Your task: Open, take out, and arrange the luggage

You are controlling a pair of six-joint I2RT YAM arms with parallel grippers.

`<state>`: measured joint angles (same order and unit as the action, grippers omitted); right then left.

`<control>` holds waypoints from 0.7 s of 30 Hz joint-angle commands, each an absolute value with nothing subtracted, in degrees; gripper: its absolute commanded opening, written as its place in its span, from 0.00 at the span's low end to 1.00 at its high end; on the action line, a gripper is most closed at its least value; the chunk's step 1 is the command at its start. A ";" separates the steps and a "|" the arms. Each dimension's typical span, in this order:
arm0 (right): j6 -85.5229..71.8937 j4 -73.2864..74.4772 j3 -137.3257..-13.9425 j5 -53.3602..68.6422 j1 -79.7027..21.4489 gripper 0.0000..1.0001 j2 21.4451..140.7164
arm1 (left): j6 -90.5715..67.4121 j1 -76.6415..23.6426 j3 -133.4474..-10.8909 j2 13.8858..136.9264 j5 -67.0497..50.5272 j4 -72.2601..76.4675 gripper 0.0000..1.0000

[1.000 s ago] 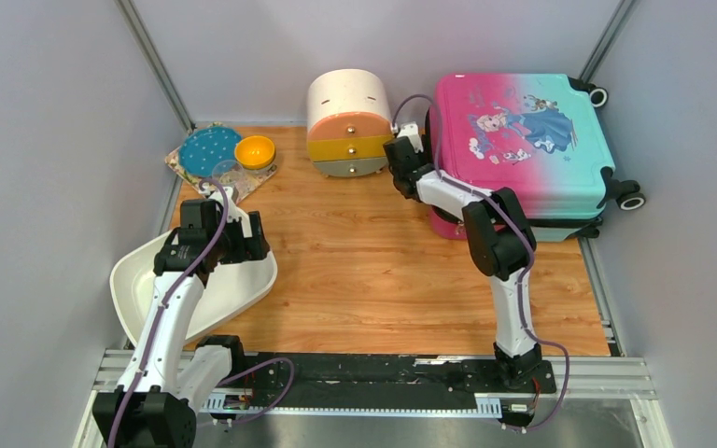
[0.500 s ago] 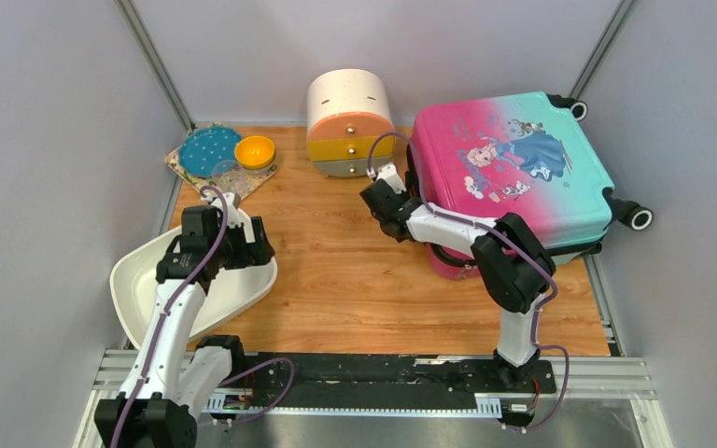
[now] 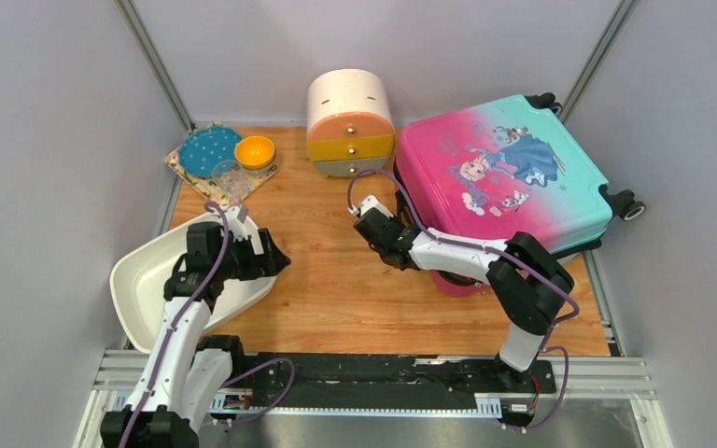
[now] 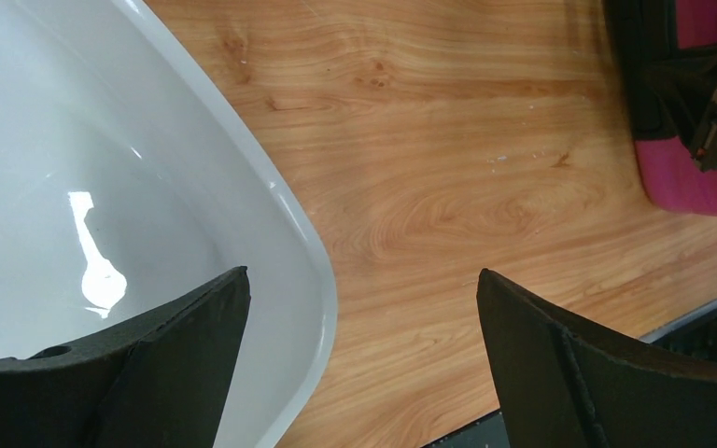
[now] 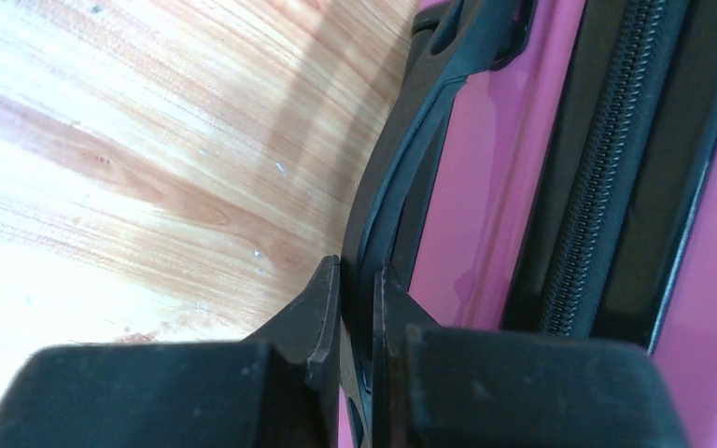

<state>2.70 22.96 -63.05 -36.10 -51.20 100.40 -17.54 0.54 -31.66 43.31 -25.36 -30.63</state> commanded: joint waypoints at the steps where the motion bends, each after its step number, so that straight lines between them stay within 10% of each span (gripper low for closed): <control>1: 4.39 7.21 -70.38 -14.86 -60.38 0.00 100.89 | -22.05 0.79 -31.20 43.77 -28.39 -26.89 0.99; 13: 8.09 8.69 -78.04 -13.62 -64.95 0.00 104.15 | -25.67 0.79 -27.42 42.45 -29.79 -24.61 0.99; 16: 6.68 15.19 -82.44 -14.94 -64.78 0.44 103.98 | -25.75 0.88 -27.16 41.93 -30.32 -23.91 0.99; 21: 5.10 20.30 -83.49 -14.15 -64.25 0.73 97.92 | -25.40 0.88 -27.51 40.78 -30.50 -23.38 0.99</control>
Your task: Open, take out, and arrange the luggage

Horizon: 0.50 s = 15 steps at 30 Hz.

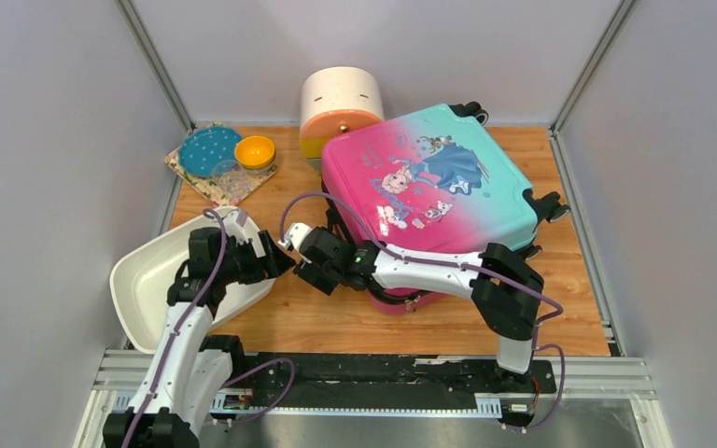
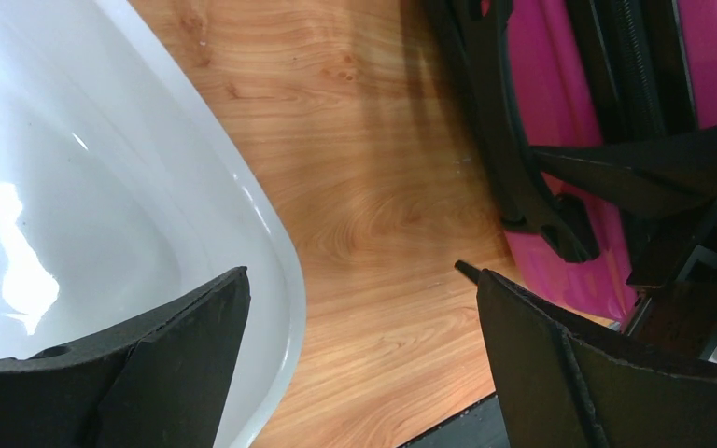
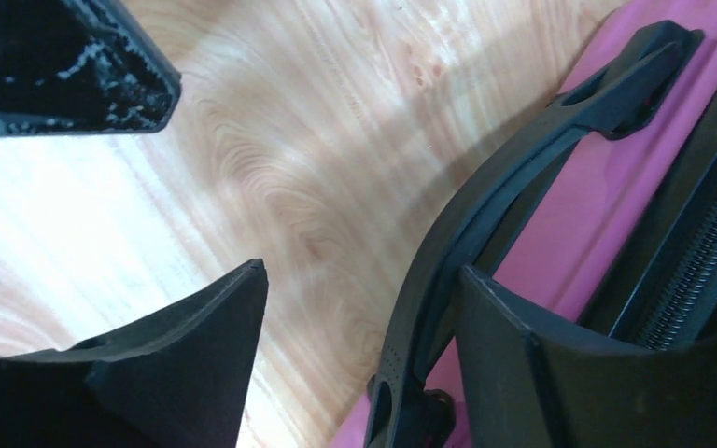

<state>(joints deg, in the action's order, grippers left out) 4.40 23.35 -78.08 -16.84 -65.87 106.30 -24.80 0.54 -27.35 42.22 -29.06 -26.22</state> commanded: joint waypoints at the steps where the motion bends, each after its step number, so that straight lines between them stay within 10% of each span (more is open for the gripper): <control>1: 4.92 21.00 -83.76 -13.98 -64.25 0.78 97.13 | -24.79 0.79 -27.60 40.00 -30.06 -23.38 0.99; 10: 3.52 24.88 -86.84 1.21 -63.72 0.94 90.61 | -24.87 0.79 -26.98 38.49 -33.05 -21.19 0.99; 15: 5.71 27.32 -91.39 -22.54 -64.16 0.92 98.07 | -25.93 0.88 -27.60 40.08 -32.27 -20.21 0.98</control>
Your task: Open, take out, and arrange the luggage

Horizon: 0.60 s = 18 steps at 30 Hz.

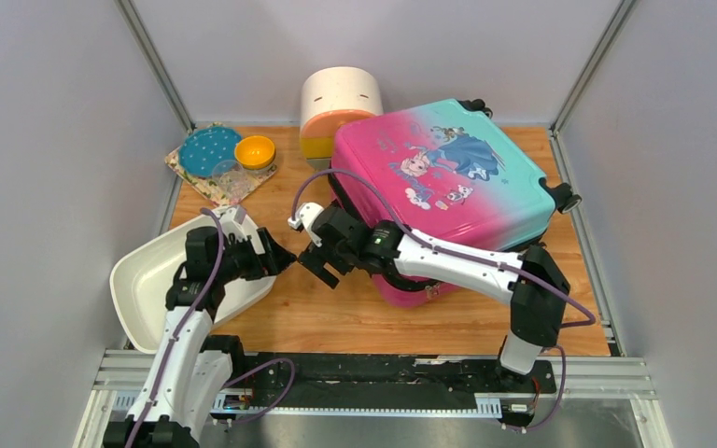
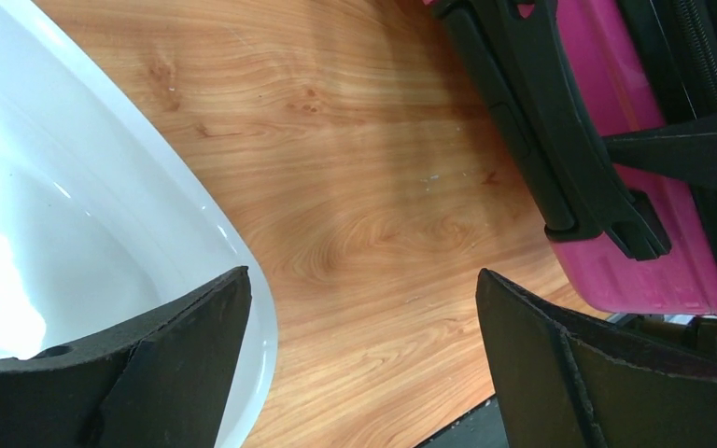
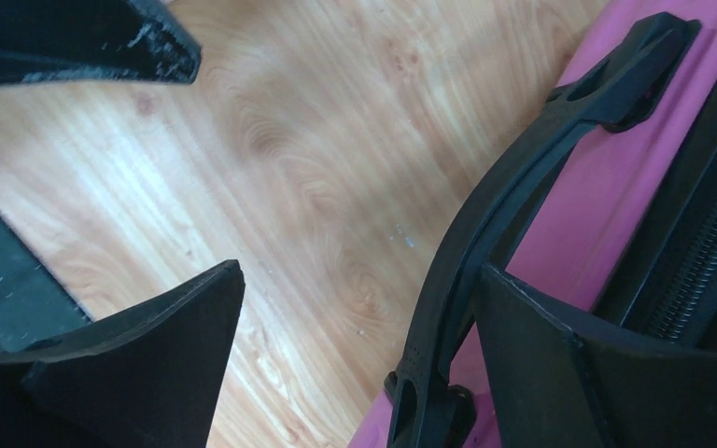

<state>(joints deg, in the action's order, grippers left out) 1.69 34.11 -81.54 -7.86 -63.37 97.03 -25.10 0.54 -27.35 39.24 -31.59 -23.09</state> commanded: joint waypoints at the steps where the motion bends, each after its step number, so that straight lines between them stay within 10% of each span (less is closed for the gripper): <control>1: 6.15 30.81 -92.97 -26.15 -63.99 0.91 101.57 | -25.67 0.79 -27.68 39.99 -31.30 -20.56 0.98; 10: 7.56 23.02 -88.94 -44.38 -68.11 0.89 103.01 | -28.04 1.58 -24.09 38.85 -23.29 -20.74 0.97; 18: 5.89 27.50 -92.54 -24.36 -62.85 0.91 91.26 | -29.00 0.79 -17.77 35.96 -36.81 -9.97 0.95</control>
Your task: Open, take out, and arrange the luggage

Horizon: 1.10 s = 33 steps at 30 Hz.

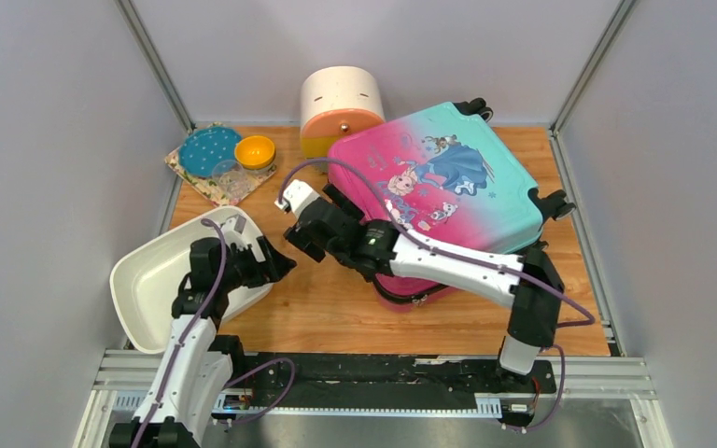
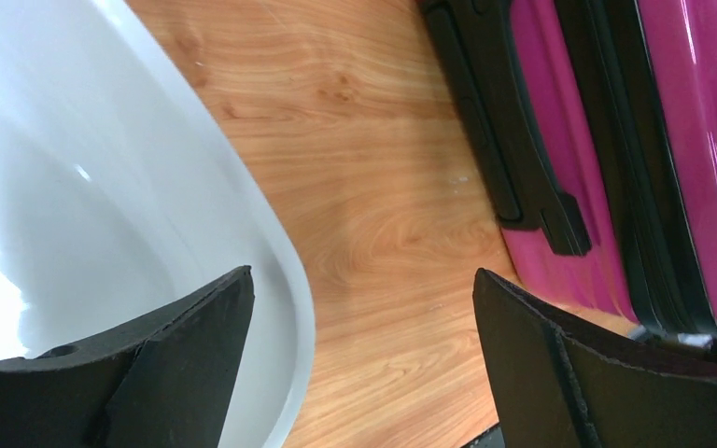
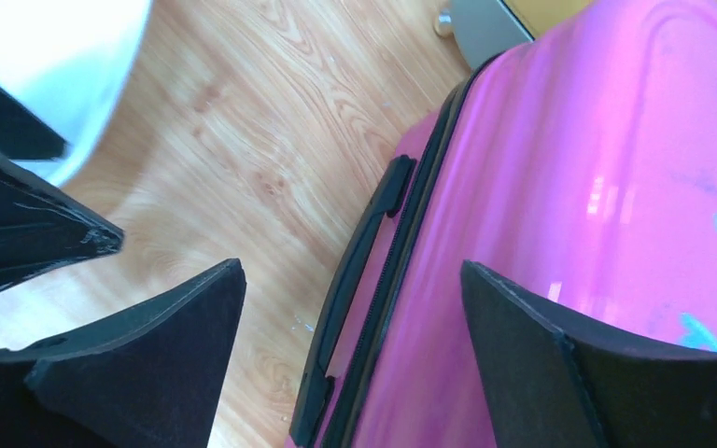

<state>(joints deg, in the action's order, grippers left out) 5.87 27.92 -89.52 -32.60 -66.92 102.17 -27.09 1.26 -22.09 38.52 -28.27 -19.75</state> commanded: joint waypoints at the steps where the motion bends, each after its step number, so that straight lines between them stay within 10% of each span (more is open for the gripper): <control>1: 7.37 29.95 -93.42 -17.91 -61.28 0.92 89.84 | -29.09 0.18 -17.23 35.60 -37.44 -7.84 0.92; 17: 14.14 48.33 -78.49 23.46 -10.85 0.95 65.84 | -22.76 -21.18 -35.94 68.88 -26.74 4.40 0.73; 26: 19.51 53.70 -75.76 27.77 -2.55 0.92 63.72 | -11.72 -13.28 -39.20 67.70 -20.04 -14.29 0.63; 33: 19.42 55.19 -77.34 29.70 -2.55 0.92 64.86 | 9.12 -4.34 -36.39 57.58 -14.07 -40.06 0.79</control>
